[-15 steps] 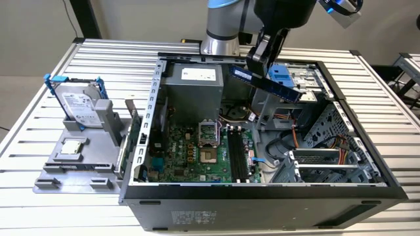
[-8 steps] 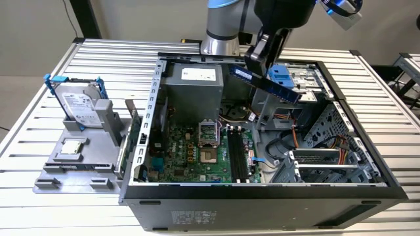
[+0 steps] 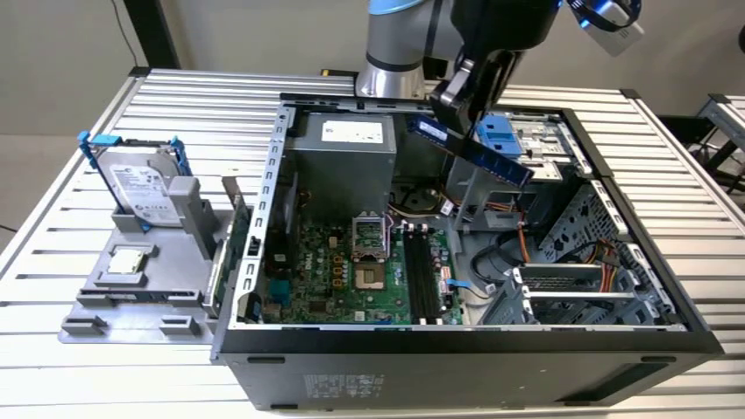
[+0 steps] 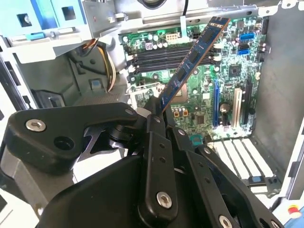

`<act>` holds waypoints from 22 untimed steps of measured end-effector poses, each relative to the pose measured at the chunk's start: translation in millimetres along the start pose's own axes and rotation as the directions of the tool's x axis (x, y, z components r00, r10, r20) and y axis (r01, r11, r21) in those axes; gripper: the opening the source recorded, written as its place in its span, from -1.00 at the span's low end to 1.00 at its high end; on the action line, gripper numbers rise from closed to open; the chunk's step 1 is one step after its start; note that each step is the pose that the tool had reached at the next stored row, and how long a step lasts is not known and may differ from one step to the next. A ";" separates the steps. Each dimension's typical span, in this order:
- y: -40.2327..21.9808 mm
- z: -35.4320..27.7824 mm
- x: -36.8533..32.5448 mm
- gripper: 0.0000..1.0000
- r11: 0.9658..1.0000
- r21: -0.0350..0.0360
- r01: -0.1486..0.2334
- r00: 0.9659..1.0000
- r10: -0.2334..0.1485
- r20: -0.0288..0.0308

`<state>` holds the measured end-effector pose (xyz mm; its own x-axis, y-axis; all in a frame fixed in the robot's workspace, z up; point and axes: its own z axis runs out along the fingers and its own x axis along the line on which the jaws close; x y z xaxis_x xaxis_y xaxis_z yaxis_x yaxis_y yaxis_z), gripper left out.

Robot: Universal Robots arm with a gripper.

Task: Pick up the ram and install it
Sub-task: 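Insert the ram into the slot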

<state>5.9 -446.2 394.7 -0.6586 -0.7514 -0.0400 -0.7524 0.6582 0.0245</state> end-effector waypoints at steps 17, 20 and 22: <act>0.0 0.0 0.0 -1.00 0.991 0.005 -0.136 0.991 0.136 0.004; 0.0 0.0 0.0 -1.00 0.987 0.006 -0.159 0.987 0.159 0.004; 0.0 0.0 0.0 -1.00 0.985 0.007 -0.175 0.985 0.175 0.005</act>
<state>5.9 -446.2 394.7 -0.7802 -0.6242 -0.0400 -0.6253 0.7800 0.0245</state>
